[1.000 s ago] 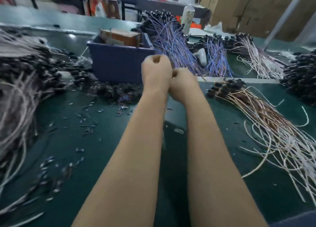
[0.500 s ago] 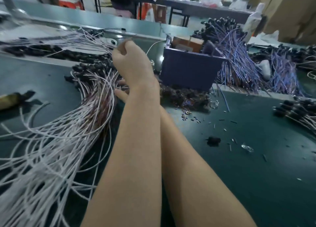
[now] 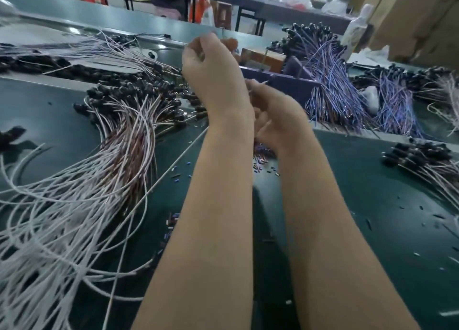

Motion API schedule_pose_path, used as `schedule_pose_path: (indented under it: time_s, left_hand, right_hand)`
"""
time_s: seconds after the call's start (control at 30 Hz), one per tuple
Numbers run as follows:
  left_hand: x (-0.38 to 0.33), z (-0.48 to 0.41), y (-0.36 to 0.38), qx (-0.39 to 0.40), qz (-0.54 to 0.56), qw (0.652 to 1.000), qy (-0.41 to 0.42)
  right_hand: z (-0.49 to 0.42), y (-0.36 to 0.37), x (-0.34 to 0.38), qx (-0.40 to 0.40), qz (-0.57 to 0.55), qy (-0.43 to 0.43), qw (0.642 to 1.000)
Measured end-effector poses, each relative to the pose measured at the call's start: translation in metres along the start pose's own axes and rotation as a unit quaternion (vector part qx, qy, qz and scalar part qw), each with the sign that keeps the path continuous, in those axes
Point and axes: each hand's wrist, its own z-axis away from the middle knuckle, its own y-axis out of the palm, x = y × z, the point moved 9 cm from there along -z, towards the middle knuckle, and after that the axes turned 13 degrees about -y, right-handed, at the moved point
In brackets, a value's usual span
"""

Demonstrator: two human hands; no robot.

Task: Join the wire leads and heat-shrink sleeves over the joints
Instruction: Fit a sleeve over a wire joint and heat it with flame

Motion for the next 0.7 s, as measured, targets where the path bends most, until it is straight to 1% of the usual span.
schedule_pose_path:
  time_s: [0.03, 0.07, 0.1, 0.13, 0.17, 0.2, 0.23, 0.27, 0.3, 0.33, 0.37, 0.43, 0.47, 0.5, 0.53, 0.57, 0.6, 0.63, 0.67, 0.7]
  left_hand:
    - [0.006, 0.001, 0.009, 0.034, -0.022, 0.999, -0.01]
    - [0.014, 0.002, 0.019, 0.061, -0.072, 0.995, -0.027]
    - [0.025, 0.003, 0.028, 0.088, -0.142, 0.985, -0.046]
    - [0.039, 0.005, 0.037, 0.119, -0.223, 0.965, -0.072]
    - [0.056, 0.008, 0.043, 0.151, -0.306, 0.935, -0.101]
    - [0.073, 0.012, 0.046, 0.18, -0.382, 0.897, -0.132]
    - [0.089, 0.016, 0.047, 0.2, -0.439, 0.861, -0.16]
    - [0.101, 0.018, 0.045, 0.208, -0.471, 0.838, -0.182]
    - [0.109, 0.017, 0.043, 0.206, -0.474, 0.833, -0.197]
    - [0.114, 0.014, 0.041, 0.199, -0.451, 0.845, -0.209]
    - [0.115, 0.011, 0.039, 0.186, -0.406, 0.868, -0.216]
    - [0.112, 0.002, 0.031, 0.151, -0.276, 0.923, -0.224]
    - [0.109, -0.004, 0.027, 0.134, -0.22, 0.94, -0.221]
    - [0.106, -0.009, 0.022, 0.121, -0.193, 0.95, -0.214]
    - [0.105, -0.012, 0.018, 0.114, -0.196, 0.952, -0.204]
    - [0.106, -0.015, 0.016, 0.115, -0.217, 0.949, -0.197]
    - [0.107, -0.016, 0.015, 0.119, -0.248, 0.942, -0.191]
    - [0.11, -0.015, 0.015, 0.126, -0.286, 0.931, -0.186]
    - [0.111, -0.015, 0.017, 0.133, -0.327, 0.918, -0.18]
    - [0.113, -0.014, 0.019, 0.142, -0.363, 0.905, -0.171]
  right_hand:
    - [-0.001, -0.014, 0.018, -0.02, -0.065, -0.039, 0.997]
    - [-0.002, -0.031, 0.038, -0.046, -0.126, -0.082, 0.988]
    - [-0.003, -0.048, 0.057, -0.068, -0.171, -0.121, 0.975]
    - [-0.002, -0.061, 0.07, -0.082, -0.197, -0.15, 0.965]
    - [-0.001, -0.07, 0.077, -0.095, -0.205, -0.167, 0.96]
    - [0.0, -0.078, 0.078, -0.112, -0.2, -0.173, 0.958]
    - [0.0, -0.087, 0.077, -0.136, -0.19, -0.171, 0.957]
    - [-0.001, -0.095, 0.077, -0.154, -0.183, -0.167, 0.956]
    - [-0.001, -0.103, 0.078, -0.17, -0.172, -0.162, 0.957]
    - [-0.002, -0.111, 0.078, -0.186, -0.146, -0.158, 0.959]
    - [-0.002, -0.117, 0.076, -0.197, -0.092, -0.149, 0.965]
    - [-0.004, -0.124, 0.068, -0.184, 0.089, -0.105, 0.973]
    - [-0.005, -0.124, 0.062, -0.155, 0.191, -0.068, 0.967]
    - [-0.005, -0.124, 0.054, -0.12, 0.282, -0.025, 0.952]
    - [-0.004, -0.123, 0.048, -0.082, 0.372, 0.013, 0.925]
    - [-0.001, -0.12, 0.046, -0.044, 0.467, 0.04, 0.882]
    - [-0.001, -0.117, 0.048, -0.014, 0.556, 0.046, 0.83]
    - [-0.001, -0.111, 0.055, 0.003, 0.618, 0.028, 0.786]
    - [-0.003, -0.102, 0.064, 0.006, 0.638, -0.012, 0.77]
    - [-0.003, -0.09, 0.074, 0.001, 0.624, -0.061, 0.779]
